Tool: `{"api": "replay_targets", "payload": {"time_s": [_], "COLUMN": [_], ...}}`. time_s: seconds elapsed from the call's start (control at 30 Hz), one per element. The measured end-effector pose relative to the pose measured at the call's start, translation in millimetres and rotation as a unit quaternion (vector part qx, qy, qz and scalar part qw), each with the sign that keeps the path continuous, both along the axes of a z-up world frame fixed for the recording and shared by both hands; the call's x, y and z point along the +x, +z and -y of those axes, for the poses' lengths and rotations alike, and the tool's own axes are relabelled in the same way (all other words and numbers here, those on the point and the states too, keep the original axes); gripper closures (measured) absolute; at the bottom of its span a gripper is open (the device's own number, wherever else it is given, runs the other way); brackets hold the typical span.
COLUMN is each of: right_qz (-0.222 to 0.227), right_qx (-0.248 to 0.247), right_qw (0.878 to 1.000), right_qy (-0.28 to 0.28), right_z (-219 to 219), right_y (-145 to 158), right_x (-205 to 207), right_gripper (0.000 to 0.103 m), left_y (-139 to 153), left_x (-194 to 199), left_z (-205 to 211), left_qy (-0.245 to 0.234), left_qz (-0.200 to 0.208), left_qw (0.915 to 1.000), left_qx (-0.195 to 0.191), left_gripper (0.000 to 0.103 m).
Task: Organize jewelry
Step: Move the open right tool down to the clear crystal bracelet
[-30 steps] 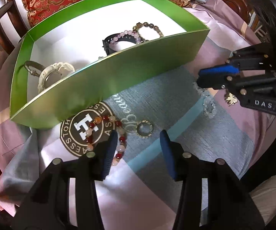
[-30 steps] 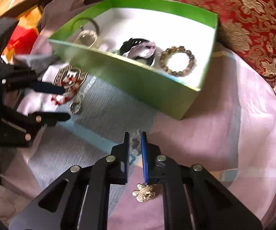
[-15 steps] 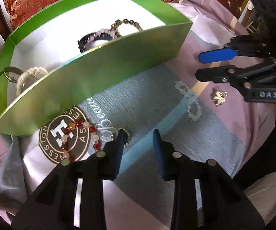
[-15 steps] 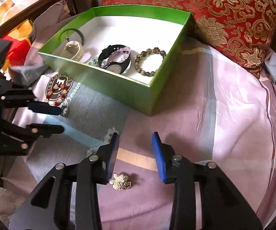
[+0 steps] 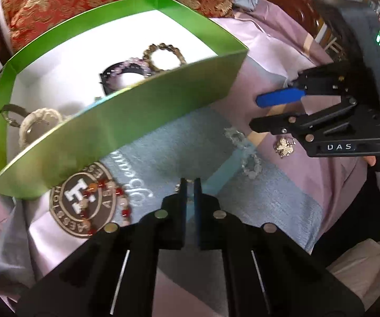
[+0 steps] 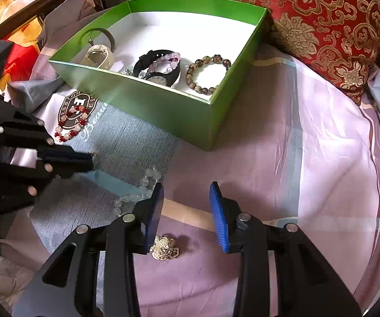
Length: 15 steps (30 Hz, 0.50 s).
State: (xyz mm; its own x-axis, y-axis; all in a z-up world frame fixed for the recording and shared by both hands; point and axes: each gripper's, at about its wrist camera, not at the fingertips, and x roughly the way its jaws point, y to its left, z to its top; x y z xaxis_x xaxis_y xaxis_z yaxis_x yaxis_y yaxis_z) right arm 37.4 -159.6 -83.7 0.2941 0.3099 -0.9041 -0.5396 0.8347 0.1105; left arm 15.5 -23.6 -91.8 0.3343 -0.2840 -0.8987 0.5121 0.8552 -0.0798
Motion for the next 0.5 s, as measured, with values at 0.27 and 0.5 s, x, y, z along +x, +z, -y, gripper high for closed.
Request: {"api": "replay_targets", "payload": {"time_s": [0.27, 0.5], "right_qz": [-0.005, -0.004], "right_qx": [0.004, 0.003], "right_qw": [1.000, 0.999], "right_qy": [0.010, 0.038], "right_z": [-4, -14], "right_y": [0, -2], "right_x": [-2, -10], "right_gripper": [0.066, 0.062], "left_y": [-3, -16], "left_x": [-2, -3], "left_z": [-5, 12], "left_qy": [-0.003, -0.014], "left_qz": [0.000, -0.003], "left_qw": [0.9998, 0.9990], "left_qx": [0.017, 0.042], "left_gripper": [0.078, 0.067]}}
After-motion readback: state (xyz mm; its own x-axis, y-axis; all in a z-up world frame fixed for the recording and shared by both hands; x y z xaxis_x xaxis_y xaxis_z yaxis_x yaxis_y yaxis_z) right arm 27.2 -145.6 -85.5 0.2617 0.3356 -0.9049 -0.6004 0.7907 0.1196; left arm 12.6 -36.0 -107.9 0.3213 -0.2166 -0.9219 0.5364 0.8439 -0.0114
